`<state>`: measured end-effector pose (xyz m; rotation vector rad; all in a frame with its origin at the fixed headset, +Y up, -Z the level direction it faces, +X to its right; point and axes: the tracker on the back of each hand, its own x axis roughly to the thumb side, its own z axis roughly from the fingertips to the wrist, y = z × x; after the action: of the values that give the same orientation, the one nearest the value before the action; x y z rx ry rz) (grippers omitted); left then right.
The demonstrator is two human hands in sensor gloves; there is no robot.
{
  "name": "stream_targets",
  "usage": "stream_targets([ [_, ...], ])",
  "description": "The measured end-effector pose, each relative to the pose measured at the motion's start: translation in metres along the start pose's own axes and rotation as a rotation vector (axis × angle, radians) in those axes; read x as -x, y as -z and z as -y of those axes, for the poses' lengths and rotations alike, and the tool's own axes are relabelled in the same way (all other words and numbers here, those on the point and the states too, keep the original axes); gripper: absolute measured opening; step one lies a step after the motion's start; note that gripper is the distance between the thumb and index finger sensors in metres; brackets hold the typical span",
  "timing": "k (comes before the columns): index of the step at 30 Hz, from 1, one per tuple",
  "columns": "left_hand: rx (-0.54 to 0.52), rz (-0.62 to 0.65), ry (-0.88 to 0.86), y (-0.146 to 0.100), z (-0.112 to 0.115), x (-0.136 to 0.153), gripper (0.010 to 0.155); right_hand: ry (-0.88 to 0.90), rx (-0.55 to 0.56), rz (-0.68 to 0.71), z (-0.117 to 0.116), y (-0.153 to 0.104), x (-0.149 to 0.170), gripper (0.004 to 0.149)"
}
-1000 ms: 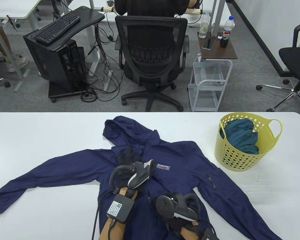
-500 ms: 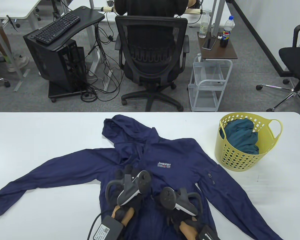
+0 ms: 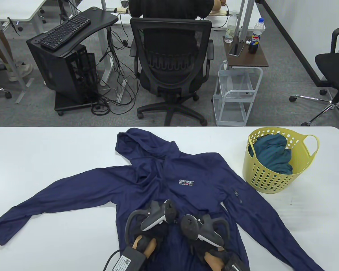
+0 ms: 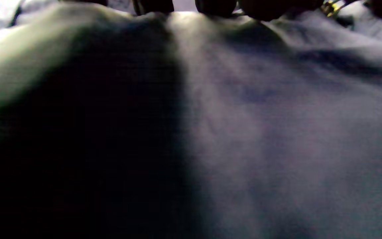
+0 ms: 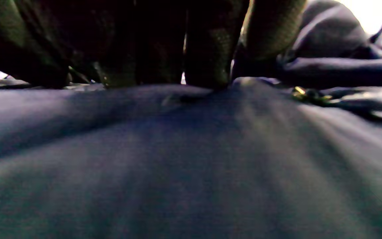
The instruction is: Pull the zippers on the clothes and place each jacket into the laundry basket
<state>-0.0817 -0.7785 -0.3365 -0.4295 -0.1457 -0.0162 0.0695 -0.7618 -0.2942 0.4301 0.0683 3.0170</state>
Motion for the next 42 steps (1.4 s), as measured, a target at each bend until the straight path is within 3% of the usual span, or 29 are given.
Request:
stream_targets([
  [10,0.036,-0.028,-0.087,0.017,-0.002,0.042,0.054,-0.066,-0.03,0.162,0.01,-0.018,-0.031,0.044],
  [16,0.018,-0.033,-0.181,0.02,0.002,0.069,0.054,-0.028,-0.171,0.237,0.003,-0.021,-0.047,0.045],
  [18,-0.014,-0.036,-0.171,0.016,0.0,0.068,0.054,-0.011,-0.228,0.217,-0.005,-0.017,-0.044,0.045],
  [25,-0.237,-0.004,-0.161,-0.018,-0.031,0.04,0.053,0.114,-0.183,0.05,-0.009,-0.002,-0.017,0.044],
  [28,-0.263,0.044,-0.119,-0.032,-0.035,0.02,0.052,0.143,-0.14,-0.052,-0.01,0.007,0.0,0.045],
  [31,-0.243,0.085,-0.04,-0.037,-0.03,-0.005,0.052,0.169,-0.099,-0.148,-0.01,0.013,0.017,0.045],
  [34,-0.074,0.077,0.004,-0.023,-0.016,-0.019,0.054,0.175,-0.078,-0.14,-0.012,0.011,0.021,0.045],
  [37,0.016,0.026,0.003,-0.005,-0.001,-0.014,0.056,0.139,-0.045,-0.1,-0.011,0.006,0.017,0.045],
  [42,0.037,0.035,-0.025,0.0,0.001,0.0,0.055,0.102,-0.03,-0.059,-0.007,0.002,0.006,0.045],
])
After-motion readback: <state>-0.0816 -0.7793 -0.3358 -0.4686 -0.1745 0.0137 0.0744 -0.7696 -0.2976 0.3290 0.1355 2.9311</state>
